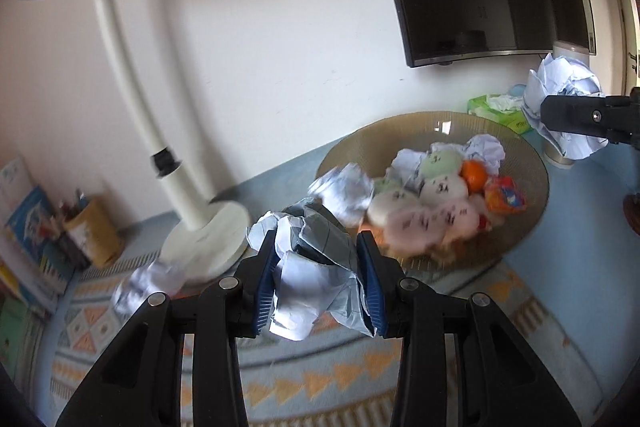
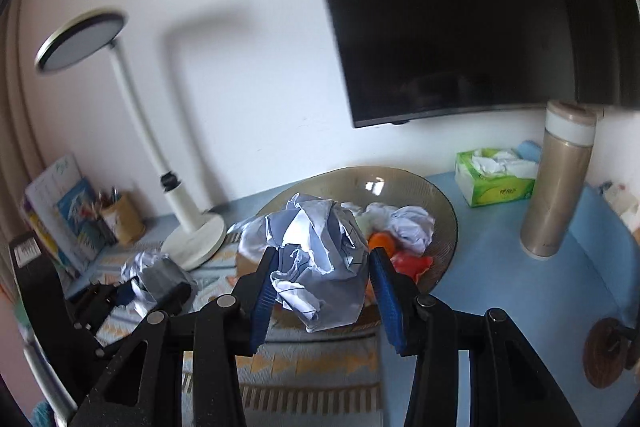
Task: Organize objects
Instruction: 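Carry both paper balls over the amber bowl and open both tools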
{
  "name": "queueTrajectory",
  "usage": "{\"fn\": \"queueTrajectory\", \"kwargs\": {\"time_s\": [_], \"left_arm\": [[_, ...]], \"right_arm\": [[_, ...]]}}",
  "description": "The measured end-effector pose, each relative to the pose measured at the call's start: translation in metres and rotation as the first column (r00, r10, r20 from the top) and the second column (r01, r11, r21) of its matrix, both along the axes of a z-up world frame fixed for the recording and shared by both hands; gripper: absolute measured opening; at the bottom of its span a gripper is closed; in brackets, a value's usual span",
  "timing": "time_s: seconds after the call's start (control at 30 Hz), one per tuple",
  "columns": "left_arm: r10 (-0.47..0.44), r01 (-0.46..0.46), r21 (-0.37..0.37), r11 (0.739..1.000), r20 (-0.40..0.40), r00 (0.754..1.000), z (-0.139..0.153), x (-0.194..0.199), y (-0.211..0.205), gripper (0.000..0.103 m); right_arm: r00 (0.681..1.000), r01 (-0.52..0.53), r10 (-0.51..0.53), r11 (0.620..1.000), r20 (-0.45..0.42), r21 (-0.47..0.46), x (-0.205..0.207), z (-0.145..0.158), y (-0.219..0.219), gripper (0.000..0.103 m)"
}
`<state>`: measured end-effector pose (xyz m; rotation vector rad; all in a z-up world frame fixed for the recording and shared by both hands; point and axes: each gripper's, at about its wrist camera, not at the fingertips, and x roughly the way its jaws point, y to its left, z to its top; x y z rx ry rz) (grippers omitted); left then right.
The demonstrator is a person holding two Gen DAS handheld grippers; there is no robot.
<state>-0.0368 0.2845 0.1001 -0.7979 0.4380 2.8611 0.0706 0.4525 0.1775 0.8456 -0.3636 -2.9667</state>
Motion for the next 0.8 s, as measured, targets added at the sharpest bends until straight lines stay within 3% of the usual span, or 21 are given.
{"fn": "queueTrajectory", "kwargs": {"time_s": [0.1,0.17,0.27,0.43,0.47,0.53,0.6,0.8], "left_arm": [[-0.014,0.012,0.046,0.999,0.045,0.999,0.001,-0.037,0.008,0.035],[-0.033,0.024,0.116,0.993,0.081,0.996,0.004,-0.062,0.008,0.035],[-0.105,0.066,0.258,0.964,0.137,0.985,0.007,-0.102,0.007,0.035],[-0.137,0.076,0.335,0.939,0.161,0.978,0.000,-0.134,0.013,0.037],[-0.148,0.083,0.356,0.931,0.161,0.976,-0.001,-0.137,0.013,0.042],[-0.180,0.104,0.412,0.905,0.152,0.972,-0.001,-0.138,0.010,0.066],[-0.136,0.065,0.433,0.899,0.135,0.982,0.002,-0.136,-0.001,0.103],[-0.151,0.057,0.527,0.848,0.138,0.979,0.018,-0.115,-0.053,0.102]], "right_arm": [[0.999,0.034,-0.034,0.999,0.017,-0.041,-0.022,-0.006,0.020,0.045],[0.998,0.057,-0.054,0.996,0.043,-0.068,-0.042,-0.010,0.032,0.045],[0.996,0.073,-0.068,0.994,0.064,-0.080,-0.071,-0.015,0.039,0.045],[0.991,0.094,-0.090,0.995,0.098,-0.040,-0.112,-0.024,0.034,0.045],[0.989,0.105,-0.102,0.994,0.104,-0.023,-0.119,-0.026,0.033,0.044],[0.986,0.117,-0.114,0.993,0.118,-0.013,-0.129,-0.029,0.034,0.050],[0.982,0.128,-0.122,0.991,0.143,-0.030,-0.133,-0.033,0.038,0.061],[0.981,0.146,-0.135,0.987,0.140,-0.065,-0.105,-0.031,0.050,0.064]]}}
